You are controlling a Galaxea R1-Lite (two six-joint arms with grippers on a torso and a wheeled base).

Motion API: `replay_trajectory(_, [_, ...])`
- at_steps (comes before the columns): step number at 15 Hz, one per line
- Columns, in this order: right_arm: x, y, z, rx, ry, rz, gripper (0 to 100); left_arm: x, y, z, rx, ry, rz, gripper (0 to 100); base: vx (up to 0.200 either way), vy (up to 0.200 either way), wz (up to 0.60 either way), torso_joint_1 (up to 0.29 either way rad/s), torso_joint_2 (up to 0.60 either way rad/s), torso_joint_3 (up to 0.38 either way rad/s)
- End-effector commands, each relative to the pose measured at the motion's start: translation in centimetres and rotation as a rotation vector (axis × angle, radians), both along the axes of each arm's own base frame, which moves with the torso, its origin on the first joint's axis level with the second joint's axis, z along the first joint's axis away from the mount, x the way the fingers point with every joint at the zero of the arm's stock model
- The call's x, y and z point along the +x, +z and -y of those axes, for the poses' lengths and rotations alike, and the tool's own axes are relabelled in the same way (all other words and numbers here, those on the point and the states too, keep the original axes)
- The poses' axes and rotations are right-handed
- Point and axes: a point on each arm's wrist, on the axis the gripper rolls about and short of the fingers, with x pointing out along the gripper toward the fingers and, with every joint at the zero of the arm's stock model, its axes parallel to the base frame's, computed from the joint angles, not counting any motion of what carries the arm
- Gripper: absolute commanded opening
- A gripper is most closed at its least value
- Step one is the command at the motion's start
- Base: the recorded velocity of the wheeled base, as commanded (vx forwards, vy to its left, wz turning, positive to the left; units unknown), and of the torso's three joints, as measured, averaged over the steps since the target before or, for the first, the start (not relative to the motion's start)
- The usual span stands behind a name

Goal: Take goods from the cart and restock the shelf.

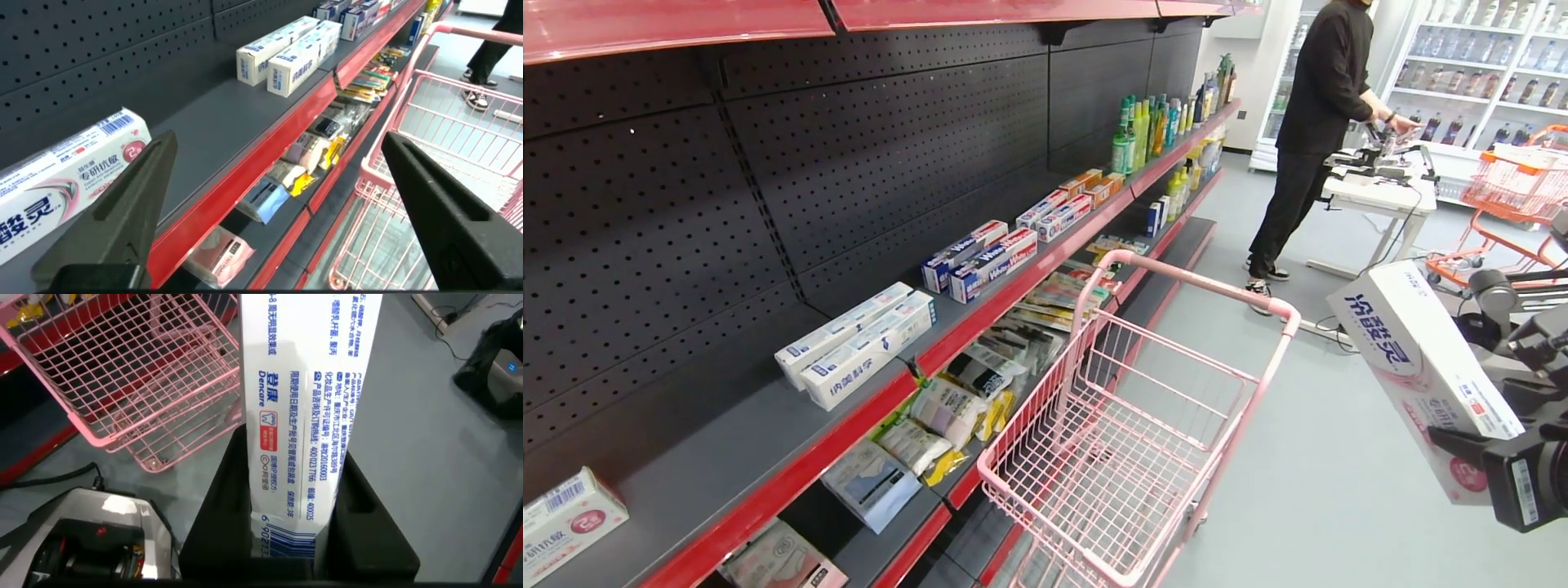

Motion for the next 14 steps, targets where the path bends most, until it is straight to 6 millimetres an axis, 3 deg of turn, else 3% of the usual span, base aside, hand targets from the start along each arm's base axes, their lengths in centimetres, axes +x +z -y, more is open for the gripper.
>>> replay_trajectory(1, [0.25,-0.16,-0.08,-0.004,0.001,-0.011,0,0.01,-0.01,0.0,0.0,0.0,-0.001,100,0.0,0.0,0.0,0.1,-0.19,-0.095])
replay_trajectory(14, [0.67,-0.42,-0.24,-0.021,0.01,-0.03,0,0.01,-0.01,0.0,0.0,0.0,-0.001,100,0.0,0.0,0.0,0.082,-0.16,-0.083])
